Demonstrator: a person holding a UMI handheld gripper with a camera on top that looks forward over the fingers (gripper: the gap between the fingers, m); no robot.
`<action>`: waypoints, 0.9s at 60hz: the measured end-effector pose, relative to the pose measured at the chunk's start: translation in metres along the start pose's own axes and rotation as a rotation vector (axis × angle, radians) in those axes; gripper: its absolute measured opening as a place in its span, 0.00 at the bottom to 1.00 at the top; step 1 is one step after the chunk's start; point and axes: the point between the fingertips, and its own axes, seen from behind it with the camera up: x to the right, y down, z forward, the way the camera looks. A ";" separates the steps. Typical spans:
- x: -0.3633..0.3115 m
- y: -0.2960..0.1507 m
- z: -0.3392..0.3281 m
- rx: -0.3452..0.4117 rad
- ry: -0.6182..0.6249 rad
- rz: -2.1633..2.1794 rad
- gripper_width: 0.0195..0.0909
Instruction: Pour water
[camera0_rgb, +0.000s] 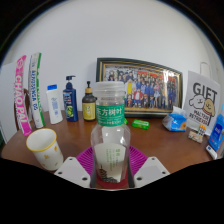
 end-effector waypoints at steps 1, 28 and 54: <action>0.000 0.002 0.000 -0.003 -0.003 0.002 0.34; 0.008 0.034 -0.025 -0.160 0.032 0.104 0.92; -0.050 -0.009 -0.207 -0.268 0.122 0.074 0.92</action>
